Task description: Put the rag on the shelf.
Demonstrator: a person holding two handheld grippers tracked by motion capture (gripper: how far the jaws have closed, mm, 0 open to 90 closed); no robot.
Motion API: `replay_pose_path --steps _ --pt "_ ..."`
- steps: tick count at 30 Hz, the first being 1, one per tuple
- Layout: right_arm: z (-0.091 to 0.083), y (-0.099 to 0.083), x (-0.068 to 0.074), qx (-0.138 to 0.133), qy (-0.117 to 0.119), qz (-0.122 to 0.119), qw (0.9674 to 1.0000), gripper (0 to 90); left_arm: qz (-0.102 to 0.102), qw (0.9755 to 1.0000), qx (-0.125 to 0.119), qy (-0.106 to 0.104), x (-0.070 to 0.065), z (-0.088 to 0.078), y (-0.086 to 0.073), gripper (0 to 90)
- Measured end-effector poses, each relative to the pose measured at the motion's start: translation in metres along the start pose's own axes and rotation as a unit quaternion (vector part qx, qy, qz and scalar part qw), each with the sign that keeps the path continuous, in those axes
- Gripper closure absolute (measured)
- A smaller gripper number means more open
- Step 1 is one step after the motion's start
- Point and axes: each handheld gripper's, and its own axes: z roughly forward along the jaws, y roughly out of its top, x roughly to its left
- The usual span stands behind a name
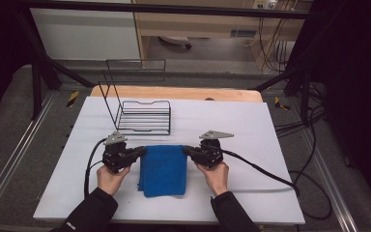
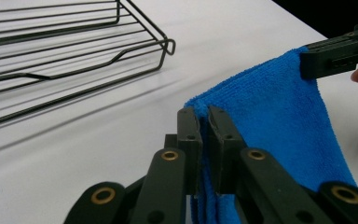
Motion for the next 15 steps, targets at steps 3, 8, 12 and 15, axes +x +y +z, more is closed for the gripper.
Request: replay_pose_path --steps 3,8,12,15 --pt "-0.003 0.002 0.001 -0.007 -0.001 0.0 1.0 85.5 0.003 1.0 -0.007 -0.001 -0.002 -0.003 0.002 84.0" --pt "-0.008 0.005 0.004 -0.019 -0.003 -0.012 0.9997 85.7 0.004 0.9998 -0.021 0.0 -0.004 -0.008 0.005 84.0" --pt "-0.012 0.01 0.009 -0.028 -0.003 -0.02 0.9994 85.8 0.005 0.9996 -0.029 0.004 -0.005 -0.011 0.006 84.0" --pt "-0.015 0.013 0.011 -0.036 0.0 -0.027 0.999 85.8 0.005 0.9993 -0.038 0.004 -0.006 -0.015 0.008 84.0"
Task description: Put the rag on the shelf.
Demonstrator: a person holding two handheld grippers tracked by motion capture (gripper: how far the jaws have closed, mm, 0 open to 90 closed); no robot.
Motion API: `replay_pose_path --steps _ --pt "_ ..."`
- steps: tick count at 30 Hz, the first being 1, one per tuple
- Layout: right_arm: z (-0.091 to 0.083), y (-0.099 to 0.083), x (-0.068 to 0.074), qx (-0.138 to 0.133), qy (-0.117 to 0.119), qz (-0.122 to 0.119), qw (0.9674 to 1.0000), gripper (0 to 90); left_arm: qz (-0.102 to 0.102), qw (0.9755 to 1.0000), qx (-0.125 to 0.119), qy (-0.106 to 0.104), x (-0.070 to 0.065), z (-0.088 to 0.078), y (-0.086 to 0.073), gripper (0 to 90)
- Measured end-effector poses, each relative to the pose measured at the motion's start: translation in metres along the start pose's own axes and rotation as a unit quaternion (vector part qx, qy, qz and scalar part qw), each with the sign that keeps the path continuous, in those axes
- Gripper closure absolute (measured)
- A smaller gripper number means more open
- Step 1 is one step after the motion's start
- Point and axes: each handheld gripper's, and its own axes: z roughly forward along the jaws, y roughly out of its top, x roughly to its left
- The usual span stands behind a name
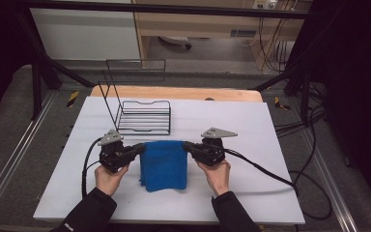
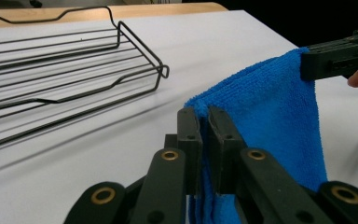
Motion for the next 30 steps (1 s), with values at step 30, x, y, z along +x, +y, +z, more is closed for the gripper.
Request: replay_pose_path --steps 30 --pt "-0.019 0.026 0.024 -0.071 -0.002 -0.047 0.9964 85.9 0.016 0.9972 -0.072 0.007 -0.011 -0.032 0.019 83.9"
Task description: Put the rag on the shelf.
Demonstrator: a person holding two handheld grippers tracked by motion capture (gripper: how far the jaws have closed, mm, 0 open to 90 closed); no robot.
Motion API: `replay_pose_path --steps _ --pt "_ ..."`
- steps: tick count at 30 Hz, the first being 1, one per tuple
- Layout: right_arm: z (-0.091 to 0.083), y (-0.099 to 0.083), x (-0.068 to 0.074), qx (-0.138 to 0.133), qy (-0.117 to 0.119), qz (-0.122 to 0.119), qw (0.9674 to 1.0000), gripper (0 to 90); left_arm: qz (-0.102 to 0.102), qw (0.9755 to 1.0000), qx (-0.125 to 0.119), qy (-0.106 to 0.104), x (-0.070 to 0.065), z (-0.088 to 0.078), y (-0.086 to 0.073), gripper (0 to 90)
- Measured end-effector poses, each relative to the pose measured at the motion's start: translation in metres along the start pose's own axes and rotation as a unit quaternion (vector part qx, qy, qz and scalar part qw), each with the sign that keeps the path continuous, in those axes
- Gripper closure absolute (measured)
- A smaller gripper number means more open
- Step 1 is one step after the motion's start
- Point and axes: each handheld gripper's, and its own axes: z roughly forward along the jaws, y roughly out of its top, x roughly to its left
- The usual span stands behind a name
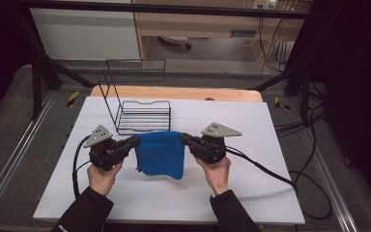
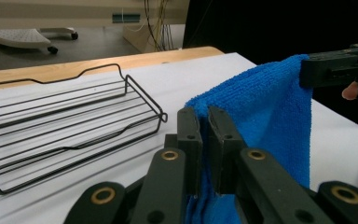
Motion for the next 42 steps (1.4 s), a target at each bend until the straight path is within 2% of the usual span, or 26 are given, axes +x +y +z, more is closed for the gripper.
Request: replay_pose_path --steps 21,27,35,42 --pt "-0.001 0.028 0.014 -0.045 0.0 -0.03 0.9986 86.6 0.005 0.9987 -0.05 0.005 0.001 -0.021 0.023 84.0" --pt "-0.002 0.037 0.016 -0.055 0.002 -0.031 0.998 86.8 0.007 0.9982 -0.06 0.004 0.002 -0.025 0.03 84.0" --pt "0.0 0.052 0.02 -0.071 0.001 -0.042 0.9966 87.1 0.01 0.9967 -0.08 0.009 0.006 -0.031 0.041 84.0" --pt "0.001 0.067 0.027 -0.088 -0.001 -0.058 0.9944 87.1 0.004 0.9946 -0.103 0.009 0.011 -0.036 0.053 84.0"
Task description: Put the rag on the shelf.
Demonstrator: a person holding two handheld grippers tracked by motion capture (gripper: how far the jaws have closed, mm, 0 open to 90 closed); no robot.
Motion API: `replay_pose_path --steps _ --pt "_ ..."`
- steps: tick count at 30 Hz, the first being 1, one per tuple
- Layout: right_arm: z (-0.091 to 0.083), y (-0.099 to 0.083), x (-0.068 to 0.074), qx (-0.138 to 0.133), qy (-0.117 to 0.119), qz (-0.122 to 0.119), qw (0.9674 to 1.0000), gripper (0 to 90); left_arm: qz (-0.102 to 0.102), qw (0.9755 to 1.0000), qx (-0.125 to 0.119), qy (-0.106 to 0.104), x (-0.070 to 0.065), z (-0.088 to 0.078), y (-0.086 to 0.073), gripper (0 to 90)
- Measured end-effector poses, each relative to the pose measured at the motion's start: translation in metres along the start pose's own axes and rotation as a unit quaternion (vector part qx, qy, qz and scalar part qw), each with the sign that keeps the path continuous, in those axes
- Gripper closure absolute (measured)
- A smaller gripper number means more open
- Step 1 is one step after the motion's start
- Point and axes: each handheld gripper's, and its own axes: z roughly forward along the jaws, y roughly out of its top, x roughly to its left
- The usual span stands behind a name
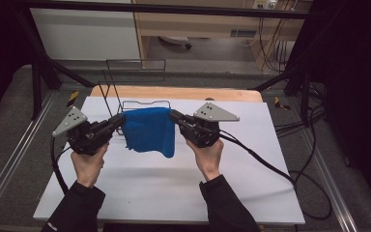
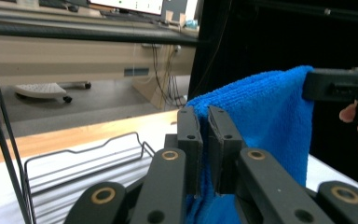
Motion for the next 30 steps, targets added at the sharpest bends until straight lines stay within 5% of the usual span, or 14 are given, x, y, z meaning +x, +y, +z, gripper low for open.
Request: replay_pose_path --steps 14,30 --pt "0.002 0.036 0.009 -0.041 -0.013 -0.03 0.9986 87.1 0.013 0.9987 -0.049 0.003 0.002 -0.005 0.032 84.0" --pt "0.009 0.062 0.01 -0.048 -0.024 -0.051 0.9972 87.1 0.021 0.9971 -0.072 0.014 0.008 -0.002 0.059 84.0"
